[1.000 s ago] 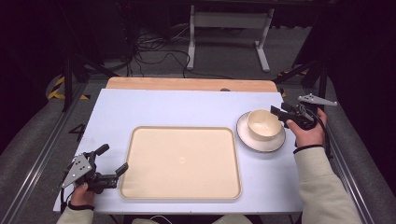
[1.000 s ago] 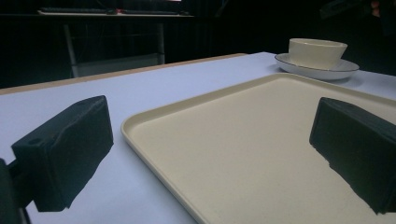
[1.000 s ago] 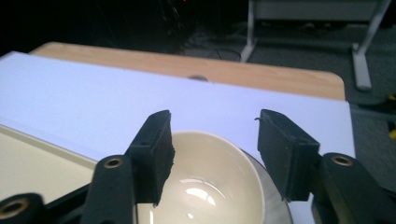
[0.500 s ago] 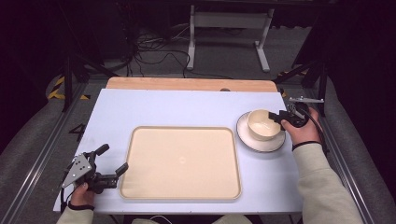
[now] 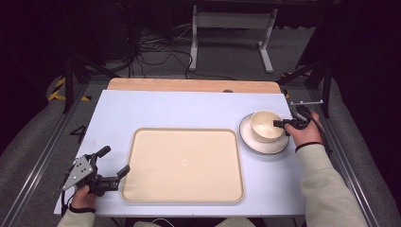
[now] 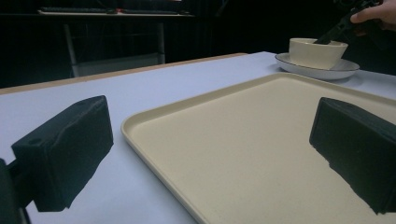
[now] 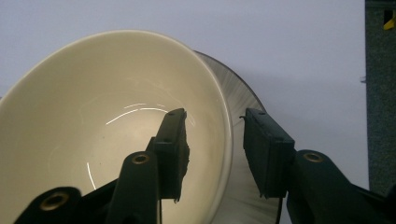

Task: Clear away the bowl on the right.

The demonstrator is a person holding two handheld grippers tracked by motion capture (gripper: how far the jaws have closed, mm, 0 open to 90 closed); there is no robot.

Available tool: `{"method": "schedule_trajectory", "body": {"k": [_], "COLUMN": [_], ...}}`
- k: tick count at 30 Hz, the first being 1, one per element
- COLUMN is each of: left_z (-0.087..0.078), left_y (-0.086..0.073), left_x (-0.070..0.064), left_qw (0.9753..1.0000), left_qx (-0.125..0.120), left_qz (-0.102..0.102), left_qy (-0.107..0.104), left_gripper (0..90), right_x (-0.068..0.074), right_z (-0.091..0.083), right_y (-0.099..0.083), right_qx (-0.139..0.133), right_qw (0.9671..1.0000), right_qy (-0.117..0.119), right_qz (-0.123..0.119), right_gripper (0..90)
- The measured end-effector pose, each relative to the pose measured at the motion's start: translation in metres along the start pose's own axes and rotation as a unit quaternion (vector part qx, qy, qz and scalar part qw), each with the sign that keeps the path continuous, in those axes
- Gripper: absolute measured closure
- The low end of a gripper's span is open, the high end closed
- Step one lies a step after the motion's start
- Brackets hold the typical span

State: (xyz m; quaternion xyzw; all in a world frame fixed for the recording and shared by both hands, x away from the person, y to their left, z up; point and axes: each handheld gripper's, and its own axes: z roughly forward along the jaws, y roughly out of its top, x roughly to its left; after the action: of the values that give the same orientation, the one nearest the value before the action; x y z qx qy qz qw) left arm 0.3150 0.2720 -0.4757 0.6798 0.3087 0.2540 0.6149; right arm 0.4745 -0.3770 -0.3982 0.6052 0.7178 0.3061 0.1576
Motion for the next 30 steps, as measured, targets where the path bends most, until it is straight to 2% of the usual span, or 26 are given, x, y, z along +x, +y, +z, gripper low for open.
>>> {"method": "schedule_trajectory", "body": {"k": [6,10,13,15,18,23,30], "left_z": [0.0000,0.0000,0.0000,0.0000,0.0000,0.0000,0.0000], "left_y": [0.0000,0.0000,0.0000,0.0000,0.0000,0.0001,0.0001], "left_x": [0.0000,0.0000,0.0000,0.0001,0.0001,0.0001,0.0001], "left_qw": [1.0000,1.0000,1.0000,1.0000,1.0000,1.0000,1.0000], "left_qx": [0.000,0.000,0.000,0.000,0.000,0.000,0.000], "left_qz": [0.000,0.000,0.000,0.000,0.000,-0.001,0.000], "left_qy": [0.000,0.000,0.000,0.000,0.000,0.000,0.000], "left_gripper": [0.2,0.2,0.2,0.2,0.2,0.2,0.2], "right_x": [0.0007,0.0001,0.0004,0.0035,0.0037,0.0005,0.0006], "right_z": [0.0049,0.0071,0.0071,0.0070,0.0075,0.0065,0.0059], "right_y": [0.0018,0.0030,0.0036,0.0051,0.0057,0.0069,0.0098], "right_qx": [0.026,0.050,0.055,0.061,0.061,0.070,0.088], "right_qw": [0.9997,0.9986,0.9984,0.9979,0.9978,0.9961,0.9936], "right_qy": [-0.003,-0.012,-0.009,-0.021,-0.023,-0.011,-0.014], "right_qz": [0.003,0.009,0.005,0.004,0.013,0.052,0.070], "right_gripper": [67.5,75.9,80.0,81.2,82.2,83.4,83.8]}}
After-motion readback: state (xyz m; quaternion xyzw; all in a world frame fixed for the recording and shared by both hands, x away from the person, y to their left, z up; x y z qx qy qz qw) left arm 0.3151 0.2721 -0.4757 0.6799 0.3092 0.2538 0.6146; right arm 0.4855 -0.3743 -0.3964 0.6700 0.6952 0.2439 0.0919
